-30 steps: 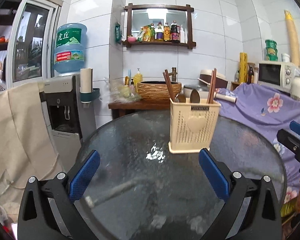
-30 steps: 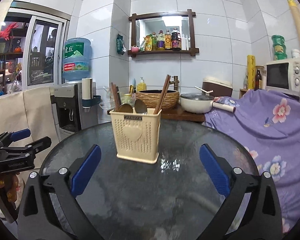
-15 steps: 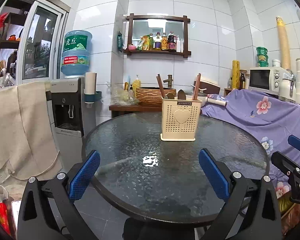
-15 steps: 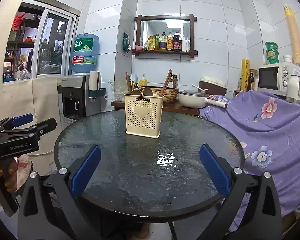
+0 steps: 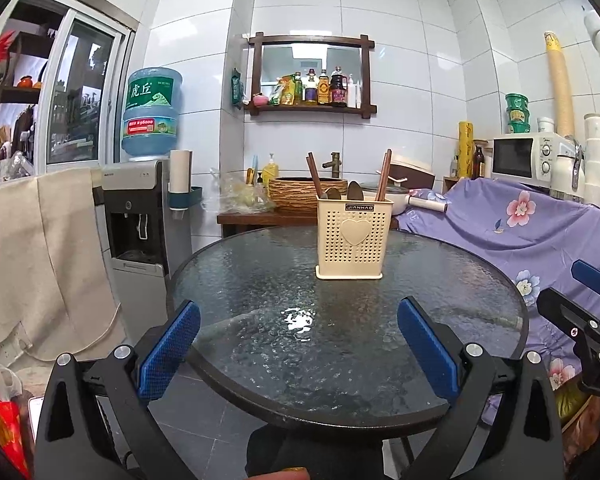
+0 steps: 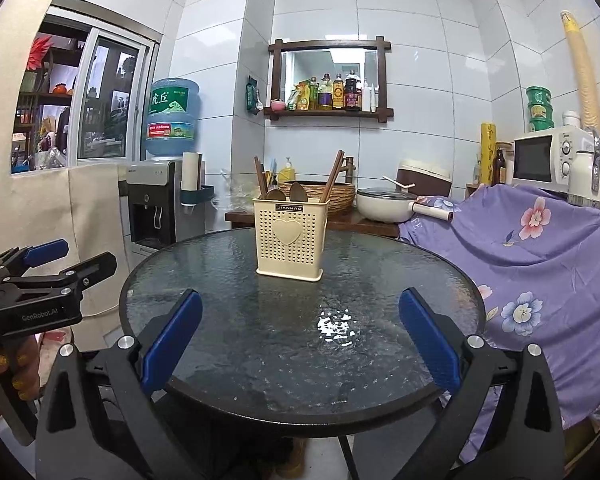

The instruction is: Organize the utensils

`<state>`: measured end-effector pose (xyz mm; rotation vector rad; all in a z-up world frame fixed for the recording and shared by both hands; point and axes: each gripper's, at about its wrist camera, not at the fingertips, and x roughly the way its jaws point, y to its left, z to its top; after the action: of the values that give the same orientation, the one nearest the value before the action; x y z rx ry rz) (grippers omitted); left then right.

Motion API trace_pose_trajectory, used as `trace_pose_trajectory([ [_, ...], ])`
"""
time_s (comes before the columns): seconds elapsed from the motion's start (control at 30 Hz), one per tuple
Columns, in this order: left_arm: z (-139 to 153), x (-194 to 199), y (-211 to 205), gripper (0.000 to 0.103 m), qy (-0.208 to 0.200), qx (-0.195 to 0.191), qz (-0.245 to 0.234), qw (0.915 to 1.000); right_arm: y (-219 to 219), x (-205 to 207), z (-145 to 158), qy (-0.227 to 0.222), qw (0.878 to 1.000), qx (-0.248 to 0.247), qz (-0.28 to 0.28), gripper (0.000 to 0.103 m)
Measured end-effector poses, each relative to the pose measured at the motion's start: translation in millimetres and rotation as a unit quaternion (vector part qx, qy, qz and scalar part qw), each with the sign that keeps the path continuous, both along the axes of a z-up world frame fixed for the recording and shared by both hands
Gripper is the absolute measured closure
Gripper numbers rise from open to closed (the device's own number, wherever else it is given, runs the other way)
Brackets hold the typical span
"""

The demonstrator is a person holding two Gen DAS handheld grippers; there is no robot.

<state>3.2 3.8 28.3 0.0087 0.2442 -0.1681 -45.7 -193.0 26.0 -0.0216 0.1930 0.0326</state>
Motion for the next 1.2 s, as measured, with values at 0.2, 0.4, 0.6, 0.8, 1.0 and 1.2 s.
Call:
trace_pose_trajectory([
  [0.2, -2.1, 0.1, 0.4, 0.006, 0.004, 0.003, 0.006, 1.0, -2.7, 1.8, 0.6, 0.003, 1.0, 0.005, 0.001, 0.006],
  [0.4, -2.7, 0.2, -0.2, 0.006, 0.008, 0.004, 0.007, 0.9999, -4.7, 3.7, 0.6, 0.008, 1.0, 0.01, 0.004, 0.006],
  [0.6, -2.8, 1.0, 2.0, 0.006, 0.011, -0.001, 0.004, 0.9999, -4.8, 5.8, 1.0, 0.008, 1.0, 0.01, 0.005, 0.006],
  [0.8, -2.9, 1.3, 1.3, 0.006, 0.011, 0.001, 0.007, 0.9999, -5.6, 6.7, 0.8, 0.01, 1.0, 0.01, 0.005, 0.006],
  [1.0, -3.1, 2.1, 0.5, 0.006, 0.013, 0.005, 0.004, 0.9999, -9.1, 7.5, 0.7, 0.012, 1.0, 0.014, 0.004, 0.006],
  [1.2, -3.3, 2.3, -0.8, 0.006, 0.013, 0.004, 0.004, 0.9999, -9.4, 8.8, -0.5, 0.016, 1.0, 0.011, 0.004, 0.006],
])
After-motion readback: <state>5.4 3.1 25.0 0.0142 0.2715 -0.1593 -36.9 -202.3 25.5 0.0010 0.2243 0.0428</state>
